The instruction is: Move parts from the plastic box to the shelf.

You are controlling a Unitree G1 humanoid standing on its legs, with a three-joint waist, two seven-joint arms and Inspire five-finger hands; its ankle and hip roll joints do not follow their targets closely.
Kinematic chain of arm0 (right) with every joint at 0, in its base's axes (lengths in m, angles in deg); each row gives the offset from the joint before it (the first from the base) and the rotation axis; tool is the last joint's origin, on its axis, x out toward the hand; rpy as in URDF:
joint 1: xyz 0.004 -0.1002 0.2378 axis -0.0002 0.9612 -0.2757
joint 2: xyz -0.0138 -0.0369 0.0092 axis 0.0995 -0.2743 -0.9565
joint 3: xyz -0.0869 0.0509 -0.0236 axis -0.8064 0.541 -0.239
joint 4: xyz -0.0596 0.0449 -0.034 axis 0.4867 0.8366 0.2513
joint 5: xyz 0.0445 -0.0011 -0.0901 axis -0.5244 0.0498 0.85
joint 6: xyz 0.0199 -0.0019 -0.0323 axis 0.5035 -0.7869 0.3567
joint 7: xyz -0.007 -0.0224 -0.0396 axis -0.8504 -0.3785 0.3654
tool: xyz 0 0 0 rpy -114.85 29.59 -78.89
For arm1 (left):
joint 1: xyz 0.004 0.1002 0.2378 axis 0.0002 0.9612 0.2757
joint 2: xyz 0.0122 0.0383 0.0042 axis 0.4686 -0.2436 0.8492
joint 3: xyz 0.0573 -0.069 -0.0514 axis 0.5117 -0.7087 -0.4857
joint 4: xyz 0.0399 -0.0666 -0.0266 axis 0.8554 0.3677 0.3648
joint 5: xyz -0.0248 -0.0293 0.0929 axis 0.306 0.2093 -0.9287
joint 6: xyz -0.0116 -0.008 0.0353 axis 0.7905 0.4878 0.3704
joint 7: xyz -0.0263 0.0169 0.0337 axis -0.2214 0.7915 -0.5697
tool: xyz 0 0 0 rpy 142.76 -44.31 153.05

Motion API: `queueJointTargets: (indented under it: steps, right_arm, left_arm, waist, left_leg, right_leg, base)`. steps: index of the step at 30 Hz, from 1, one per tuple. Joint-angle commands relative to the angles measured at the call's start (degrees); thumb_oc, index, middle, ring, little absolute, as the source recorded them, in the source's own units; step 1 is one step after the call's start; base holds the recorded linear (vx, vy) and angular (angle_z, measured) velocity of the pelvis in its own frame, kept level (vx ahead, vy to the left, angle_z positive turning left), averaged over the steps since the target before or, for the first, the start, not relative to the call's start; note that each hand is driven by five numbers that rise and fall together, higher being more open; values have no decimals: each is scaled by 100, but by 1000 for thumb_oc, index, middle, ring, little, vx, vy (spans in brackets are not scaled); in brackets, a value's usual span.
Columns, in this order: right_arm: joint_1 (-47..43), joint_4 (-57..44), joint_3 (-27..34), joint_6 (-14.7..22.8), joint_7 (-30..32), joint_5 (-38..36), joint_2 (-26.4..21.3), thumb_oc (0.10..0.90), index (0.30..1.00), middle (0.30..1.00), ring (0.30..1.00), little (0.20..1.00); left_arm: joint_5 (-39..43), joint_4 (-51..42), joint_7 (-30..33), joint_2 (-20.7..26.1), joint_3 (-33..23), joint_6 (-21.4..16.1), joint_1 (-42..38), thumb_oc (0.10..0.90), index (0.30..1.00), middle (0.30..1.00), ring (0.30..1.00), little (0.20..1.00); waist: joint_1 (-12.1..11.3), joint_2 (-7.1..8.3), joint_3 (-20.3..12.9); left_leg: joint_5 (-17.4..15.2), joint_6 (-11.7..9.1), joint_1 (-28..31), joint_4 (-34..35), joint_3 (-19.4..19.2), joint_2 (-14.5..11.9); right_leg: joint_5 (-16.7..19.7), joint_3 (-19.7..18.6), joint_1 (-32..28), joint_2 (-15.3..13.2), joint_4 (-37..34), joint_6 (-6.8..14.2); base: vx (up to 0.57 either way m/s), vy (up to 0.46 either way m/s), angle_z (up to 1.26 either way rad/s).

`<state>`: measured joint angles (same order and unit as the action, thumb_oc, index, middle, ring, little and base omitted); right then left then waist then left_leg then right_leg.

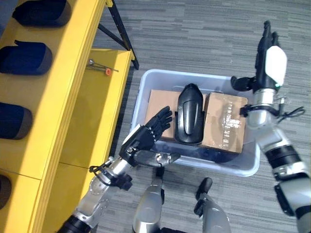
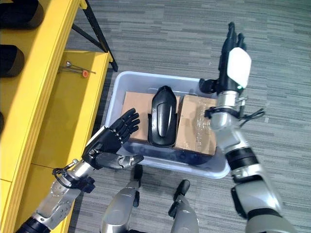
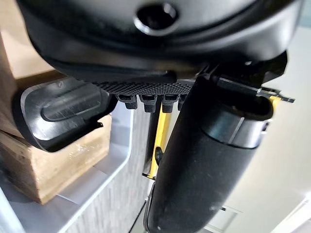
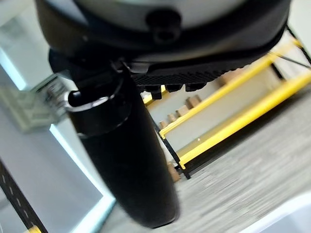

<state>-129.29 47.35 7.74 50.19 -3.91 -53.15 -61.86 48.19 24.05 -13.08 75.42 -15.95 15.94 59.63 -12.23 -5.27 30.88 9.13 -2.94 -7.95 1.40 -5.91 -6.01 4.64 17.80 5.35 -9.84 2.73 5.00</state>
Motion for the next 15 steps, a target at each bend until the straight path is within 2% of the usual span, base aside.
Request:
queueJointTargets:
  steps: [1, 4, 7, 8, 10, 14, 15]
  right_arm:
    - [-406, -418, -147, 849, 416, 83, -379, 900, 1000, 1000, 1000, 1000]
    - [-370, -407, -118, 940, 430, 140, -475, 900, 1000, 1000, 1000, 1000]
    - [-512, -320, -238, 1120, 406, 642, -649, 900, 1000, 1000, 1000, 1000]
    - [-621, -280, -424, 1305, 387, 1300, -832, 900, 1000, 1000, 1000, 1000]
    - [-754, -322, -754, 1493, 321, 1973, -1124, 900, 1000, 1000, 1000, 1000]
    - [-841, -489, -1393, 1778, 285, 2642, -1656, 900, 1000, 1000, 1000, 1000]
    - [-776, -639, -1647, 1907, 354, 2810, -1875, 900, 1000, 1000, 1000, 1000]
  left_arm:
    - [425, -841, -319, 12, -64, -793, -123, 900, 1000, 1000, 1000, 1000]
    - [438, -865, -346, 81, -82, -808, -118, 900, 1000, 1000, 1000, 1000]
    - [403, -922, -320, 129, -85, -762, -144, 900, 1000, 1000, 1000, 1000]
    - [453, -942, -349, 175, -96, -727, -142, 900, 1000, 1000, 1000, 1000]
    - [477, -952, -420, 235, -129, -713, -86, 900, 1000, 1000, 1000, 1000]
    - [546, -995, -577, 396, -264, -663, 86, 900, 1000, 1000, 1000, 1000]
    - [595, -1007, -678, 520, -350, -656, 180, 900, 1000, 1000, 1000, 1000]
  waist:
    - [92, -52, -174]
    - [106, -31, -159]
    - [100, -6, -158]
    - [82, 16, -152]
    - [56, 64, -183]
    - [-16, 200, -231]
    - [-47, 291, -260]
  left_leg:
    - [-625, 17, 9, -456, -24, -13]
    - [-640, 16, 9, -482, -43, -28]
    - [-664, 10, 23, -493, -52, -40]
    - [-699, 2, 48, -521, -51, -33]
    - [-709, -11, 55, -536, -54, -44]
    - [-712, -28, 51, -563, -42, -79]
    - [-701, -32, 22, -574, -31, -110]
  right_leg:
    - [-865, -87, -35, 178, 689, -169]
    - [-864, -91, -30, 182, 696, -158]
    - [-879, -102, -50, 195, 681, -153]
    - [-910, -106, -85, 194, 692, -143]
    - [-914, -87, -119, 196, 671, -135]
    - [-905, -37, -166, 218, 651, -122]
    - [-883, 1, -174, 244, 629, -118]
  base:
    - [-24, -45, -1]
    - [-9, -53, -1]
    - [0, -49, -3]
    - [13, -44, -2]
    - [24, -58, -1]
    - [30, -97, 3]
    - [34, -172, 3]
